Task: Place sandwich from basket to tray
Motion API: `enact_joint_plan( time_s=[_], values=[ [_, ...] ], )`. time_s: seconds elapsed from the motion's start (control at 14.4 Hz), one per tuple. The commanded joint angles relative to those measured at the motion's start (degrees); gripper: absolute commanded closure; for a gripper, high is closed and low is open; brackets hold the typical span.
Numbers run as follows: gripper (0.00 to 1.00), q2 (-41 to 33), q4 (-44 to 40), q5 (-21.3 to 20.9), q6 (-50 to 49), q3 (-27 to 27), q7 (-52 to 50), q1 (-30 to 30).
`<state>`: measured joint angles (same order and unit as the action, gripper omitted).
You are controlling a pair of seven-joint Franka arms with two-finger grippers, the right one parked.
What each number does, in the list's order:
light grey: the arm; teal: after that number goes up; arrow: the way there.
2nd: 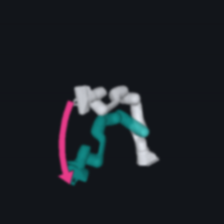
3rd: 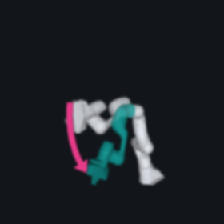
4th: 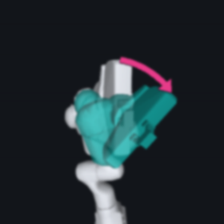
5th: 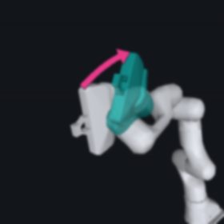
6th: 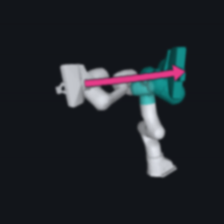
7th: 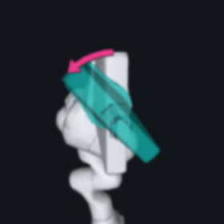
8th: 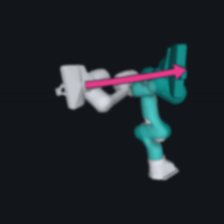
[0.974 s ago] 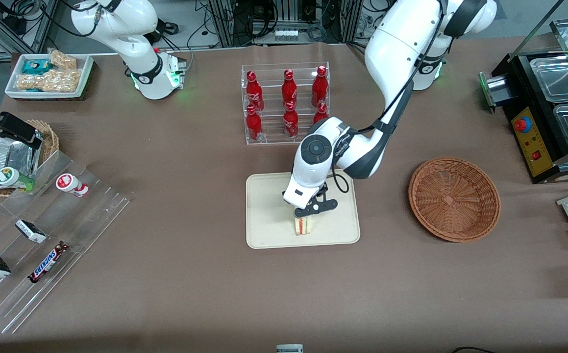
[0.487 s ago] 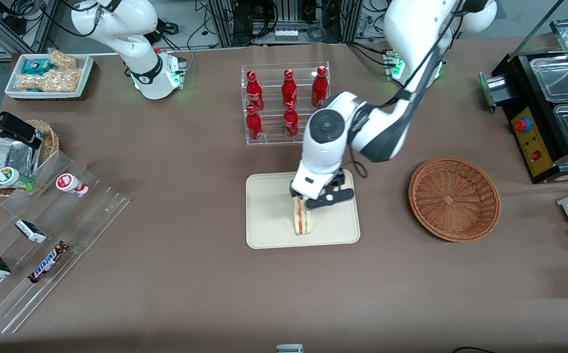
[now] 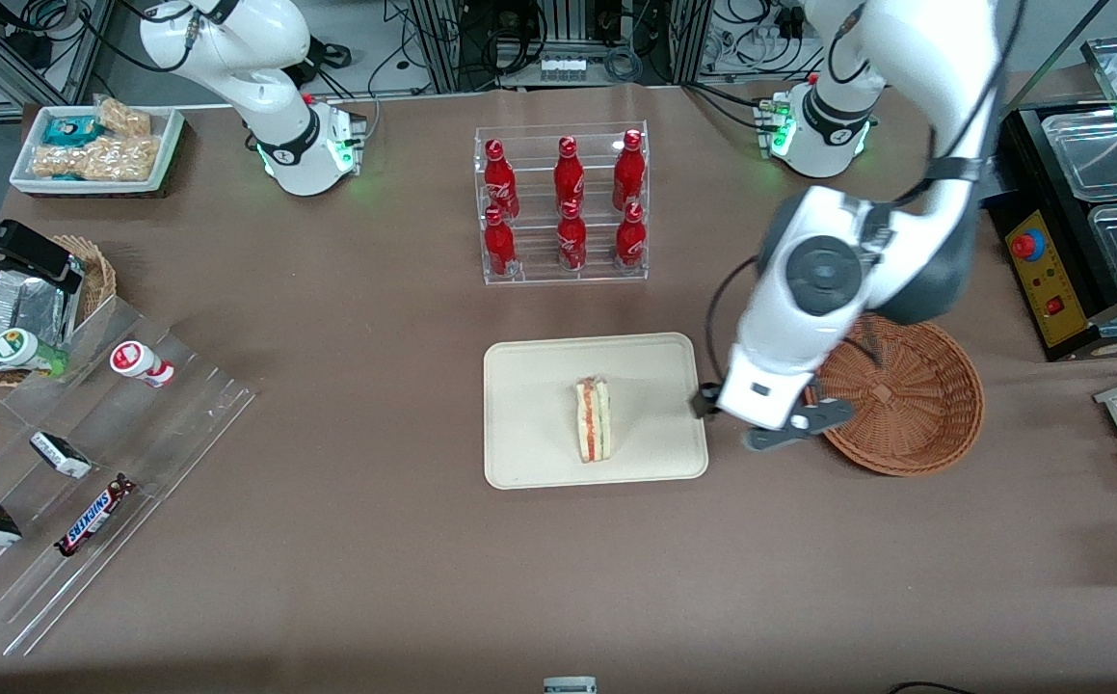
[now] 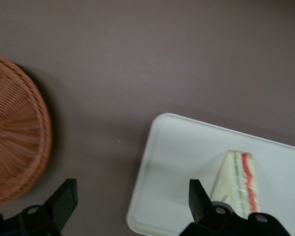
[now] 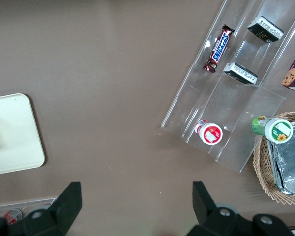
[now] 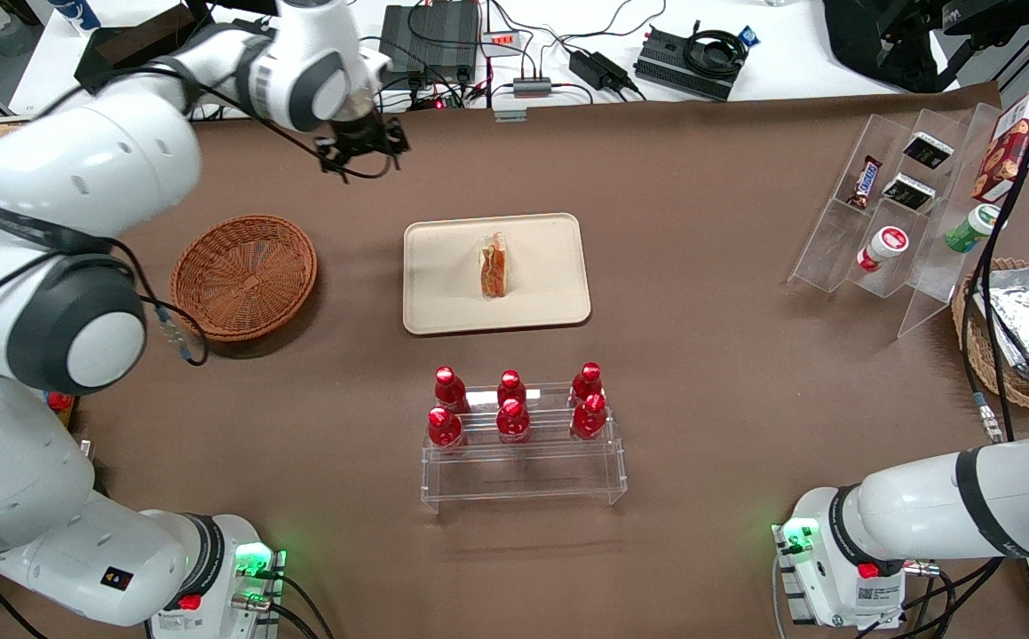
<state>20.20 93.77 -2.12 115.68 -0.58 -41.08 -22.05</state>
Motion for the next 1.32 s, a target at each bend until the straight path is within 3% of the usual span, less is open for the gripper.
enact_joint_plan(
  time_s=[0.0, 0.49, 0.77, 0.97, 1.25],
  values=[
    [0.00, -5.95, 3.87, 0.54, -3.08, -0.65, 7.21, 5.77],
    [0.00, -13.25, 3.52, 4.14, -14.06, -0.65, 30.77, 19.57],
    [0.00, -16.94, 2.91, 3.97, -18.90, -0.65, 38.86, 23.10],
    [0.00, -16.95, -2.96, 3.88, -22.86, -0.74, 44.84, 25.56],
    [0.00, -17.04, -5.44, 3.88, -26.10, -1.79, 45.30, 25.83]
  ],
)
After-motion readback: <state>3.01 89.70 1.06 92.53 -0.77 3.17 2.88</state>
